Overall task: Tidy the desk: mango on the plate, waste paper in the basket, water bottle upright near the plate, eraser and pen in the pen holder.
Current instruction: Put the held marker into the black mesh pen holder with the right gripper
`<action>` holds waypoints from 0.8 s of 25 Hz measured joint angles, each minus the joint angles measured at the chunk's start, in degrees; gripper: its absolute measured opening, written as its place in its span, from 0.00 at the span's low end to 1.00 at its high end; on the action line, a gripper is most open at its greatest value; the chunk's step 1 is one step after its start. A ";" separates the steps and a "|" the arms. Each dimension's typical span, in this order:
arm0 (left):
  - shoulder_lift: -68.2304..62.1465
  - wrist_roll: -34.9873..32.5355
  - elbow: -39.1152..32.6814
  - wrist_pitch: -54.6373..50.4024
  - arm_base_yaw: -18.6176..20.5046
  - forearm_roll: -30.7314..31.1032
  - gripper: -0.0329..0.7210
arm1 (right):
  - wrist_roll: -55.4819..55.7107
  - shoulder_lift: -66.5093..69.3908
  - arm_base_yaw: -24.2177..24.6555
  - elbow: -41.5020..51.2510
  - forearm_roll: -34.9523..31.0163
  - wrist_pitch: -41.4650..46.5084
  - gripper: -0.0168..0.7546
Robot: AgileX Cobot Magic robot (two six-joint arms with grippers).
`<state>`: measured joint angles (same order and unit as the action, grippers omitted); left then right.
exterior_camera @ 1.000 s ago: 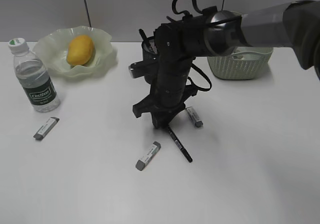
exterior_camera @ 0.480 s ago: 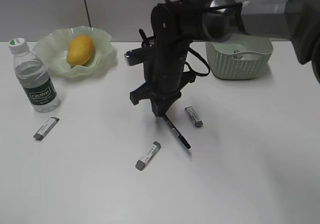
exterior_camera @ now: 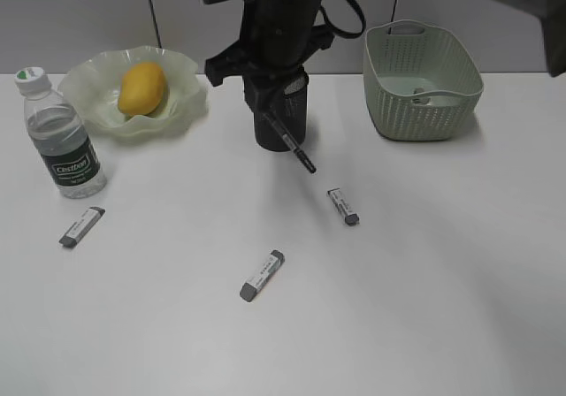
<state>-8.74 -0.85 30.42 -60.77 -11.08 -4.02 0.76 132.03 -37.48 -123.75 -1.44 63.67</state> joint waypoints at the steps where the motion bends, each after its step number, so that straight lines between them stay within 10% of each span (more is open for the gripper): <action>1: 0.00 0.00 0.00 0.00 0.00 0.00 0.62 | -0.11 -1.24 0.00 -0.05 1.13 1.18 0.20; 13: 0.00 0.00 0.00 0.00 0.00 0.00 0.62 | -0.29 -24.60 0.05 17.58 4.54 1.65 0.20; 20: 0.00 0.00 0.00 0.00 0.00 0.00 0.62 | 0.55 -36.56 0.05 40.03 5.34 -15.31 0.20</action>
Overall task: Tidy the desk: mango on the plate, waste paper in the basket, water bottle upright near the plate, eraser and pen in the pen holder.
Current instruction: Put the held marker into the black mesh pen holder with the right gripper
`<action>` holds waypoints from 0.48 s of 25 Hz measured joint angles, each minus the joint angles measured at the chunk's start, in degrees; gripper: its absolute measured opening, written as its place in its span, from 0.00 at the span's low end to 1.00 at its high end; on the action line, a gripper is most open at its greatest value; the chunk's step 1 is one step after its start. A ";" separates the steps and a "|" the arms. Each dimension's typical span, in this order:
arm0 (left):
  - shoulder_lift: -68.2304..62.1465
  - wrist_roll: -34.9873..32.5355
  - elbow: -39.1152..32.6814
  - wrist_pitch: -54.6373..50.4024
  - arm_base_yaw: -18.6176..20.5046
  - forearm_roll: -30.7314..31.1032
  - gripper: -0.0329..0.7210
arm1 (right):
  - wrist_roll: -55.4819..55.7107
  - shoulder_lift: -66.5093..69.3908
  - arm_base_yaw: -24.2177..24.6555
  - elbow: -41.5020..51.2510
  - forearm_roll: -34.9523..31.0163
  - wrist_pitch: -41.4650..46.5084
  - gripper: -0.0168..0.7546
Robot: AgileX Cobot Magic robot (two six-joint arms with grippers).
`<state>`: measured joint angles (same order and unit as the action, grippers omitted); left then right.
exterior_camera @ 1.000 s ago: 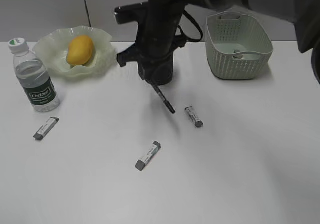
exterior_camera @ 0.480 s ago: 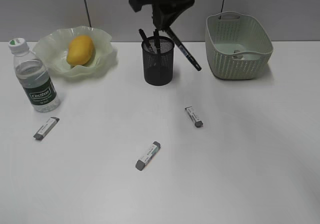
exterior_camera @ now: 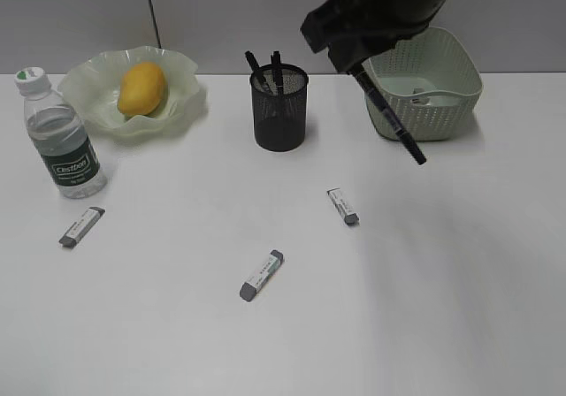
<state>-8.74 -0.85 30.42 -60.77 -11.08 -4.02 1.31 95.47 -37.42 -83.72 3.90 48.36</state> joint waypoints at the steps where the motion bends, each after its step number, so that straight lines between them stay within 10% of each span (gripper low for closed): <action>1: 0.00 0.00 0.00 0.00 0.00 0.00 0.62 | 0.51 -0.53 0.00 2.28 0.07 -5.03 0.20; 12: 0.00 0.00 0.00 0.00 0.00 0.00 0.62 | 1.32 5.71 0.05 10.95 5.19 -56.17 0.20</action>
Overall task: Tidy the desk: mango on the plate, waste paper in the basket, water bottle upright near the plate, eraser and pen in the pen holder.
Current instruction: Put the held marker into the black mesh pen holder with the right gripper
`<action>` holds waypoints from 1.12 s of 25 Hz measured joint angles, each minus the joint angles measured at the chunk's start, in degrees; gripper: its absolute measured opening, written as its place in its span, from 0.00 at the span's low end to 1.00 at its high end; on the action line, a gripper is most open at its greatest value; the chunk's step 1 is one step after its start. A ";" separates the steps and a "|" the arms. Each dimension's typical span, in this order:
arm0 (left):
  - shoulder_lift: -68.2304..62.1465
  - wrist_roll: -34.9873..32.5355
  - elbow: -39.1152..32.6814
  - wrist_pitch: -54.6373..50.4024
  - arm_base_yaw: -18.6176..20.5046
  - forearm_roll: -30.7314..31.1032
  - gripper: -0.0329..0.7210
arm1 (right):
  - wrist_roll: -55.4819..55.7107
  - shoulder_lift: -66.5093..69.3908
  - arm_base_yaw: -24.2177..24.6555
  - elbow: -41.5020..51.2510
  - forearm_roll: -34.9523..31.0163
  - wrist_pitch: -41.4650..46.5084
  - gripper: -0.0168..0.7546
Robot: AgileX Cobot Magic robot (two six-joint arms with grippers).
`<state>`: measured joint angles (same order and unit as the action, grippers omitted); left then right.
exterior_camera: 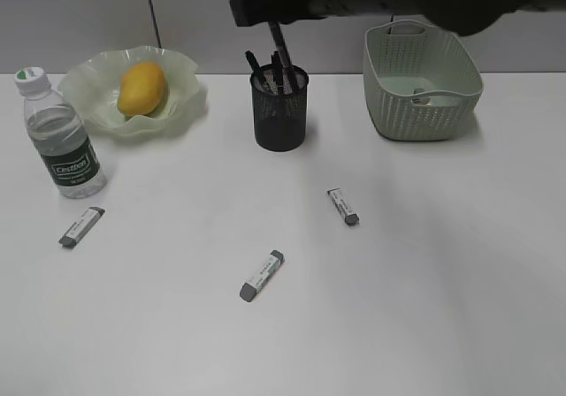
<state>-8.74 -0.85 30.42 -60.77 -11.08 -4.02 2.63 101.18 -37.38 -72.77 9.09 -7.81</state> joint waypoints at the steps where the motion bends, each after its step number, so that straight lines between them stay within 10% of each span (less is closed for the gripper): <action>1: 0.00 0.00 0.00 0.00 0.00 0.00 0.62 | -0.17 1.19 0.00 0.00 0.20 -3.31 0.20; 15: 0.00 0.00 0.00 0.00 0.00 0.00 0.62 | -13.02 14.37 4.56 -0.06 -12.22 -34.44 0.20; 28: 0.00 0.00 0.00 0.00 0.00 0.00 0.61 | -13.60 26.84 5.63 -6.50 -16.09 -38.89 0.25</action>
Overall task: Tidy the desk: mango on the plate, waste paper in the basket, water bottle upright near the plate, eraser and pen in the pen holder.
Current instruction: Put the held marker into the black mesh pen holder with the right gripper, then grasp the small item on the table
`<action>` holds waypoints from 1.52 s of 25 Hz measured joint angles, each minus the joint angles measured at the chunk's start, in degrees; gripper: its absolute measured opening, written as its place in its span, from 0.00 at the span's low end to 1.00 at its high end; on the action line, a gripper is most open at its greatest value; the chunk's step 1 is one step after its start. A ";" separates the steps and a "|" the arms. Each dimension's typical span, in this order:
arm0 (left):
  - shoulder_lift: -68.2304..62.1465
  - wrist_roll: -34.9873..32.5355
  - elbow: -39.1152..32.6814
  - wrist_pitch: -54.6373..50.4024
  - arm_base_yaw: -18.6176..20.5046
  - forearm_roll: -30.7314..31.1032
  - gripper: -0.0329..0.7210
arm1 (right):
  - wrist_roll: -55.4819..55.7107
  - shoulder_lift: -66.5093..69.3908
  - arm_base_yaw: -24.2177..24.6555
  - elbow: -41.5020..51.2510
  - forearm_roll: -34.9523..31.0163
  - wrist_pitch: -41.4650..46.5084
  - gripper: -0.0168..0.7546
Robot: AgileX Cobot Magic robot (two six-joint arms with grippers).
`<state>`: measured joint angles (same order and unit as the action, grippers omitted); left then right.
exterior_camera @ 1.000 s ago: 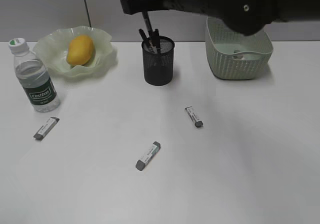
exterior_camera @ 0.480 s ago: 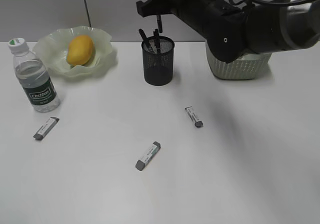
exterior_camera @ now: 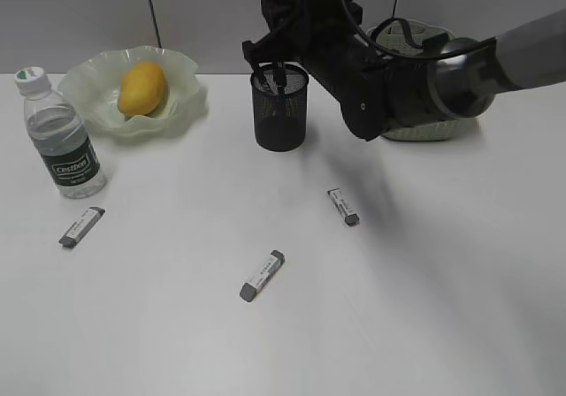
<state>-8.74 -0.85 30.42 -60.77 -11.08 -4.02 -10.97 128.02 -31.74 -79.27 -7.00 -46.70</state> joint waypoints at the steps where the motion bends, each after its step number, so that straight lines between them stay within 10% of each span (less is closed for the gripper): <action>1: 0.00 0.00 0.00 0.00 0.00 0.00 0.61 | 0.00 0.61 0.00 -0.05 -0.71 0.00 0.28; 14: 0.00 0.00 0.00 0.00 0.00 0.00 0.60 | 0.00 -1.53 0.17 -0.05 -2.58 8.12 0.51; 27: 0.00 0.00 0.00 0.00 0.00 0.00 0.60 | 0.00 -20.29 0.25 -0.38 -1.00 78.34 0.51; 38: 0.00 0.00 0.00 0.00 0.00 0.00 0.60 | 7.16 -23.60 0.25 -0.38 4.23 108.75 0.52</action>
<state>-8.74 -0.85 30.42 -60.77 -11.08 -4.02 -3.80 104.42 -31.50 -79.65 -2.77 62.05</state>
